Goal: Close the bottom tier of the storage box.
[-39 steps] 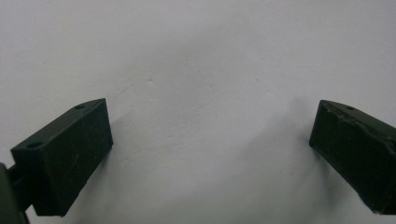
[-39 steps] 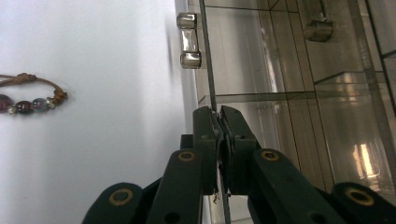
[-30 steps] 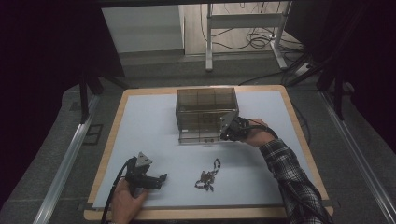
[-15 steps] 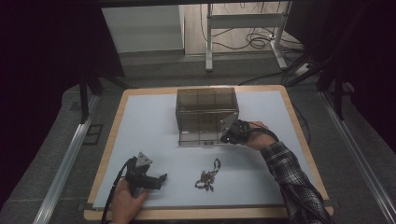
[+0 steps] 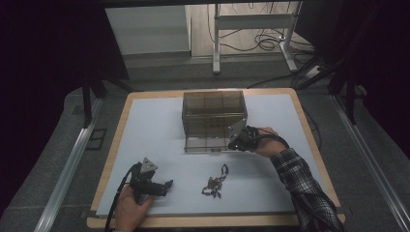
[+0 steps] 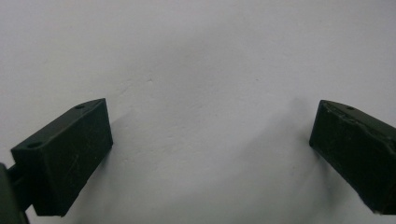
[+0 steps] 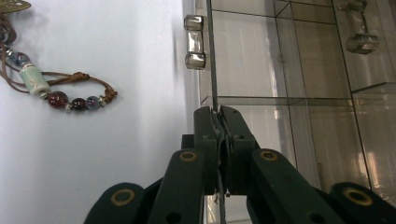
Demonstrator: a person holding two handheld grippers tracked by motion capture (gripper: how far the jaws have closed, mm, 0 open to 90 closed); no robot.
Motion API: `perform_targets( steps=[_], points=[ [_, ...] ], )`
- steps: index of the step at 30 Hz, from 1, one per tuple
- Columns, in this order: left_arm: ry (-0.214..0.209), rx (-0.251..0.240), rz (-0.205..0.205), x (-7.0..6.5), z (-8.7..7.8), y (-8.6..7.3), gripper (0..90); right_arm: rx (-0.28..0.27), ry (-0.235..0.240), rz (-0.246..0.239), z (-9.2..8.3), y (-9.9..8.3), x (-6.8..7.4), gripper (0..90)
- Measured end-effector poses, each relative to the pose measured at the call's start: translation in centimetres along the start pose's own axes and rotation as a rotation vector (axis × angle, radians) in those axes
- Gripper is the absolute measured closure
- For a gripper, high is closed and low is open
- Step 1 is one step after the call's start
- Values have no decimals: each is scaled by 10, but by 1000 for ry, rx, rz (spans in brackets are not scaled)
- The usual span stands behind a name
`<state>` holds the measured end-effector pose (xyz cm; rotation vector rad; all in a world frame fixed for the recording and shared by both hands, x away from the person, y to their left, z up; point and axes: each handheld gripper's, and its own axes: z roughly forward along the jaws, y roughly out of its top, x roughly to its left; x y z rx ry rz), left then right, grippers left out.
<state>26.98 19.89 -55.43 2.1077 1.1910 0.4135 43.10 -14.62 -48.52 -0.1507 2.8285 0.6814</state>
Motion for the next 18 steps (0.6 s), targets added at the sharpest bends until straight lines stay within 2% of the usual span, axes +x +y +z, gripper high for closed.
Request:
perform_targets(
  steps=[18],
  points=[
    [0, 0, 0, 0, 0, 0, 0, -5, 8, -9, -2, 0, 8, 857]
  ],
)
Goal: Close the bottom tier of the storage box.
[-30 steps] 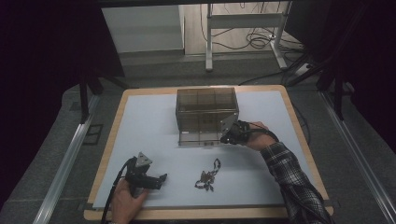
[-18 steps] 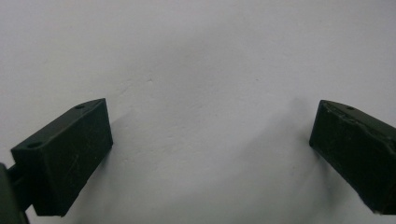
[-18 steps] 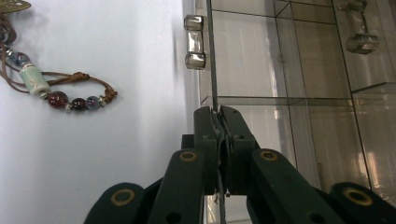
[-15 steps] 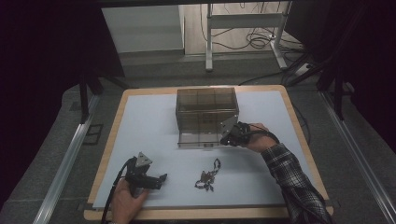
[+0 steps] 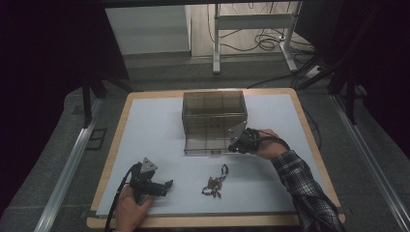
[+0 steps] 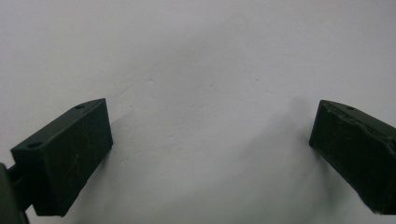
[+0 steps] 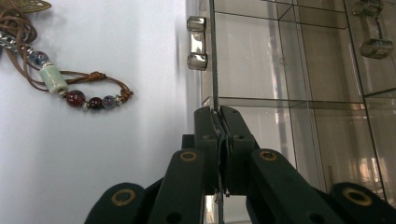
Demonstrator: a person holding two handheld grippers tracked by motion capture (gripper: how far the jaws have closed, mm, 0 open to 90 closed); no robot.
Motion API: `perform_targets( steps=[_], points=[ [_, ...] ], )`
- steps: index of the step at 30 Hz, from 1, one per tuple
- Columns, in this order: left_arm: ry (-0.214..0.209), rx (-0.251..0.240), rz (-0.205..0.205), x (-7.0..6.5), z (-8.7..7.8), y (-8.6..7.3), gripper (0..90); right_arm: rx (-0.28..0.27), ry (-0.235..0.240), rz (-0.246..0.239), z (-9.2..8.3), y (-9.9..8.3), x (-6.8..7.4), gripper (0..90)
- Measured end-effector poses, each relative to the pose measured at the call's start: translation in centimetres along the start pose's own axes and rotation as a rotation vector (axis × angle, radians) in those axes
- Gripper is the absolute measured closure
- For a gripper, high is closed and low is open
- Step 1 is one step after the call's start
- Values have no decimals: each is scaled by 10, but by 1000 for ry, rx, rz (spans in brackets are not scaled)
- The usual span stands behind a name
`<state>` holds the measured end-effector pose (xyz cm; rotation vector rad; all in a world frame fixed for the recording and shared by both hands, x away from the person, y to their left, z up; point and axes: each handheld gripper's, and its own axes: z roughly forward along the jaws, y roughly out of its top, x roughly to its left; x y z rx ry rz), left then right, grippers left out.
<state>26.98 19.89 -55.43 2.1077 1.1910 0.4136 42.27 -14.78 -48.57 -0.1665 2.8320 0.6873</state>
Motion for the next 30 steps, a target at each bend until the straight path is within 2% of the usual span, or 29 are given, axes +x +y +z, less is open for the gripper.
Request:
perform_targets(
  steps=[9, 12, 22, 30],
  points=[
    [0, 0, 0, 0, 0, 0, 0, -6, 5, -7, 0, -3, 3, 860],
    [0, 0, 0, 0, 0, 0, 0, -11, 6, 11, 0, -4, 4, 860],
    [0, 0, 0, 0, 0, 0, 0, -10, 13, -8, 1, -5, 4, 860],
    [0, 0, 0, 0, 0, 0, 0, -16, 6, 1, 2, -6, 6, 850]
  ],
)
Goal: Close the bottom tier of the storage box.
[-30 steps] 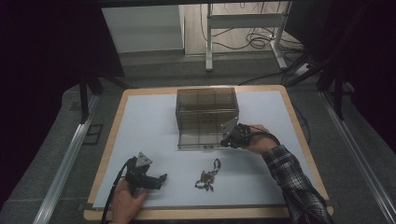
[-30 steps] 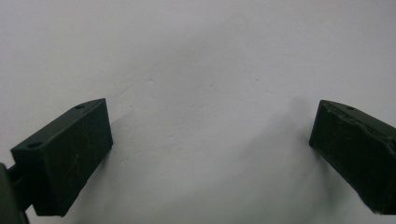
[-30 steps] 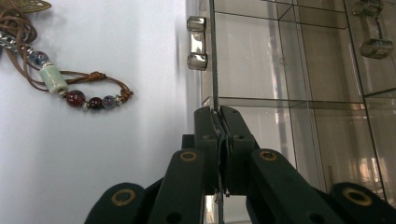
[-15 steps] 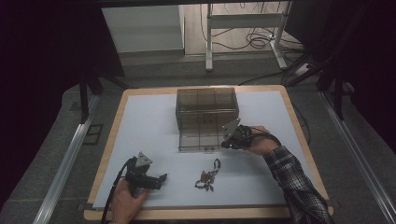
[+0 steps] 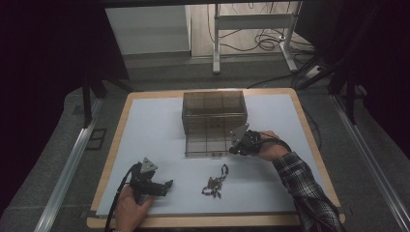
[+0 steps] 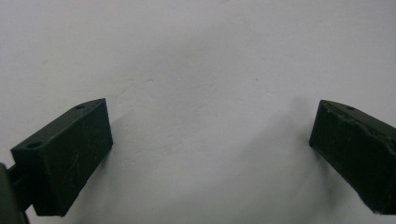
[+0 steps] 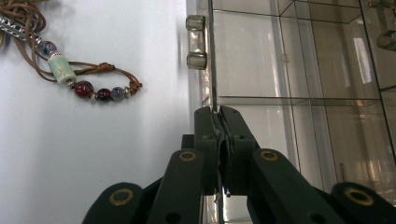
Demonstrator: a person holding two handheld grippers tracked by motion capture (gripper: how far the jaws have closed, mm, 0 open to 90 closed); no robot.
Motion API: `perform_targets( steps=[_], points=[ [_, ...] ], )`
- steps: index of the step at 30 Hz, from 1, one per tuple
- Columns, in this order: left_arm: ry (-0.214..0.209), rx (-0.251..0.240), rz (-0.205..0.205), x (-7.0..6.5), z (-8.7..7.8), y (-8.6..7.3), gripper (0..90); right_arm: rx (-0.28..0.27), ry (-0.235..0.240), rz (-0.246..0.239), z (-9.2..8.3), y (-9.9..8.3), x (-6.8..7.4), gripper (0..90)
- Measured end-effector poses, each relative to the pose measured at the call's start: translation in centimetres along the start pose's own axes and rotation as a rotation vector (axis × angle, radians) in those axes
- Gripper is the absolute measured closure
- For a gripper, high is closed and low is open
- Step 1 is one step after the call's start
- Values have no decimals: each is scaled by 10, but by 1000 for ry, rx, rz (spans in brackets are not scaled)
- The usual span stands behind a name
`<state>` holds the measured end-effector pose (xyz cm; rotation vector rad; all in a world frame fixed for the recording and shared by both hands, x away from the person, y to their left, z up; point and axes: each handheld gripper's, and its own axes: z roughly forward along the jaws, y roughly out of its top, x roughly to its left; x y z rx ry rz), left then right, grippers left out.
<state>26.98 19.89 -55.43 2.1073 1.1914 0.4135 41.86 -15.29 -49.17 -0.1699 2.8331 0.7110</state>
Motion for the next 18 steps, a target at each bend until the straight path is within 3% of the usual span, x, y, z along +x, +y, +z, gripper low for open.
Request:
perform_targets(
  steps=[10, 18],
  points=[
    [0, 0, 0, 0, 0, 0, 0, -7, -17, 7, -2, -3, 0, 815],
    [0, 0, 0, 0, 0, 0, 0, -21, -31, 58, -3, -2, 3, 777]
  ],
)
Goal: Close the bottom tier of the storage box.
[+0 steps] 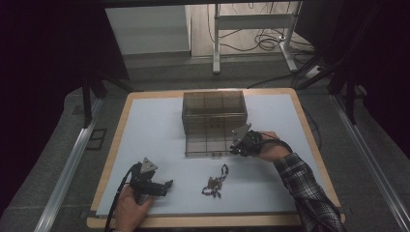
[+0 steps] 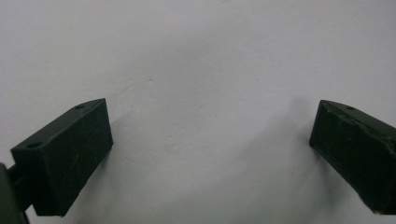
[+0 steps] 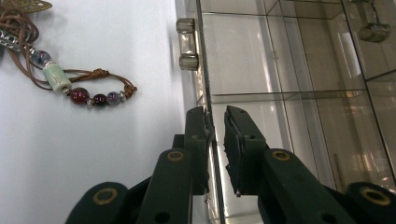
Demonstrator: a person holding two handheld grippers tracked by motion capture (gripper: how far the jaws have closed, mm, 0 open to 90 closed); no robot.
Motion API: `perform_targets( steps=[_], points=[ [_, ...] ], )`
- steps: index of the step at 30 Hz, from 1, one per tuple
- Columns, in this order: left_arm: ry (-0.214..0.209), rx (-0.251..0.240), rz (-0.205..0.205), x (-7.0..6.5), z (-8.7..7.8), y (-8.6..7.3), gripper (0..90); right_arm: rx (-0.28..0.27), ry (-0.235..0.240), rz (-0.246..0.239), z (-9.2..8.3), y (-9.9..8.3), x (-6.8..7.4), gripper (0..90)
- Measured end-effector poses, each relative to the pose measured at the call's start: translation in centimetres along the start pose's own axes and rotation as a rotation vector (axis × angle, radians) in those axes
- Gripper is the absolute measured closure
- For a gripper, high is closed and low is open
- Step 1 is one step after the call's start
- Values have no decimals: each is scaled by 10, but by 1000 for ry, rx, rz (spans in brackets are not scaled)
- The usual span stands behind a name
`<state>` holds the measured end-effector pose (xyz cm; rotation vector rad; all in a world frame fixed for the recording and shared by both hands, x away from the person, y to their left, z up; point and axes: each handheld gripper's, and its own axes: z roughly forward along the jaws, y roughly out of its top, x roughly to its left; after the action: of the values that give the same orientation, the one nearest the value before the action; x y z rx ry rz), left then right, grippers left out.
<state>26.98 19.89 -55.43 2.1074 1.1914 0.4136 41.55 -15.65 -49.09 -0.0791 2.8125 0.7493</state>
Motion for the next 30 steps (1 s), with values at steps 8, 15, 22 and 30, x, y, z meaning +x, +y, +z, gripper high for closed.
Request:
perform_targets(
  steps=[8, 15, 22, 30],
  points=[
    [0, 0, 0, 0, 0, 0, 0, -17, -2, 37, -3, -1, 0, 722],
    [0, 1, 0, 0, 0, 0, 0, -24, -31, 66, -6, -2, 1, 657],
    [0, 0, 0, 0, 0, 0, 0, -33, -59, 118, -11, -3, 2, 625],
    [0, 0, 0, 0, 0, 0, 0, -45, -78, 180, -15, -7, 4, 581]
  ],
)
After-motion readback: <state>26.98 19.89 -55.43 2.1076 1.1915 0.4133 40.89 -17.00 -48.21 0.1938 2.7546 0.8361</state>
